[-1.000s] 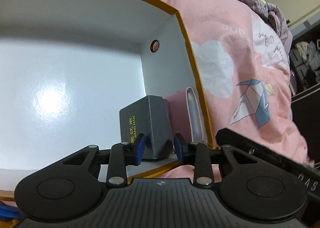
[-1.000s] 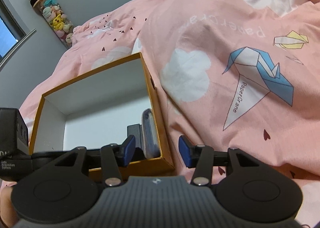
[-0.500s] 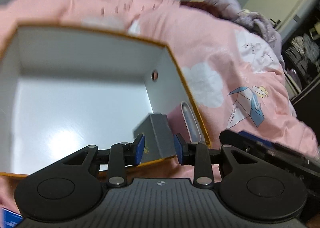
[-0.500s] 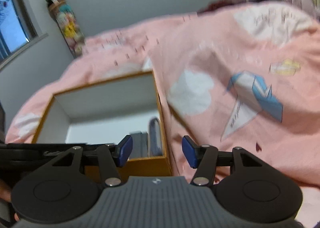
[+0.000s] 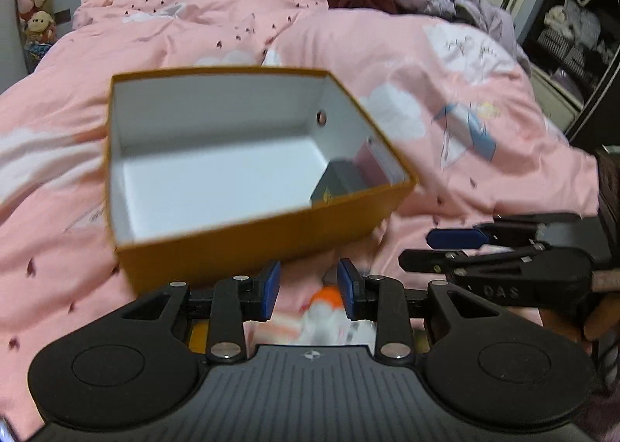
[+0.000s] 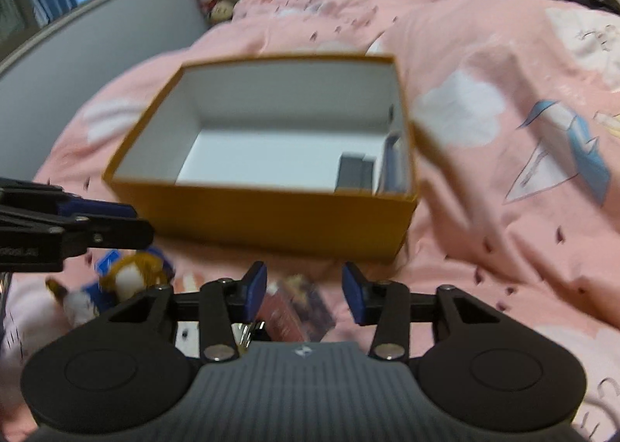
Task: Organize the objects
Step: 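Grasp the gold box with the left gripper while the right gripper grasps the maroon box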
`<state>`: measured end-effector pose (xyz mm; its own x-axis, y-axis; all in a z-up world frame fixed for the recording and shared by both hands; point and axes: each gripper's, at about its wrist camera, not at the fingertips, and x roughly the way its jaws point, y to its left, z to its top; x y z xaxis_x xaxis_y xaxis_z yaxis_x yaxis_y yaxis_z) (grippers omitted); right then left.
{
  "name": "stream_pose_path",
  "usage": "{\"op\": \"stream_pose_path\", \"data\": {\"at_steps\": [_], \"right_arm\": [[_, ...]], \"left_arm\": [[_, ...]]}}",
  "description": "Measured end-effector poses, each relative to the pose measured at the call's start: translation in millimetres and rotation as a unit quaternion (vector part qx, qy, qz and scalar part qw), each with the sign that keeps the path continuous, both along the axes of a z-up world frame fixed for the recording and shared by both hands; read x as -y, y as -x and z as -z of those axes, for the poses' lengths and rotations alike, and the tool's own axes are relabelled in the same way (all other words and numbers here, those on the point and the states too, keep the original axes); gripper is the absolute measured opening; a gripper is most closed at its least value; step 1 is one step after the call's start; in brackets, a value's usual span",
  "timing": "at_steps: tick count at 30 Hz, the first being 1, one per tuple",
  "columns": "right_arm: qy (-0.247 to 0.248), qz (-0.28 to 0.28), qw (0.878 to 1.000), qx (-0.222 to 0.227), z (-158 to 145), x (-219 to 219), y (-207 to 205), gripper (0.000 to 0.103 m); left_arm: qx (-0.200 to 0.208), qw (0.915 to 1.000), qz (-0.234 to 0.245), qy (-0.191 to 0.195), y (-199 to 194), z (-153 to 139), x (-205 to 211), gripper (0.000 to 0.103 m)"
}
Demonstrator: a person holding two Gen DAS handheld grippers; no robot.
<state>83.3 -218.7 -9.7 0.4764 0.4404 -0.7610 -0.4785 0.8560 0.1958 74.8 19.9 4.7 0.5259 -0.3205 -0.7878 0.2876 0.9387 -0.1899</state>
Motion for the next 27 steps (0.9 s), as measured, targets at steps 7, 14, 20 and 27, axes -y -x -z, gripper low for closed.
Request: {"op": "stream_pose_path", "data": {"at_steps": [7, 14, 20, 27], "right_arm": [[0.029, -0.034, 0.999, -0.025, 18.1, -19.4, 8.1, 0.039], [0.056, -0.037, 0.997, -0.032, 28.8, -26.4, 8.2, 0.039], [0.072, -0.038, 0.996, -0.026, 35.5, -34.2, 1.6, 0.039], [0.094, -0.04, 0.995, -0.011, 41.7, -36.4, 2.3, 0.031]], "left_arm": [[-0.012, 0.9995, 0.026, -0.014, 38.2, 16.2, 4.9, 0.052], [-0.016, 0.9975, 0.046, -0.052, 49.4, 28.2, 20.4, 0.052], [-0.018, 0.9975, 0.056, -0.039, 50.0, 27.5, 27.9, 0.052], [-0.02, 0.9967, 0.073, -0.028, 52.0, 25.6, 37.1, 0.052]]}}
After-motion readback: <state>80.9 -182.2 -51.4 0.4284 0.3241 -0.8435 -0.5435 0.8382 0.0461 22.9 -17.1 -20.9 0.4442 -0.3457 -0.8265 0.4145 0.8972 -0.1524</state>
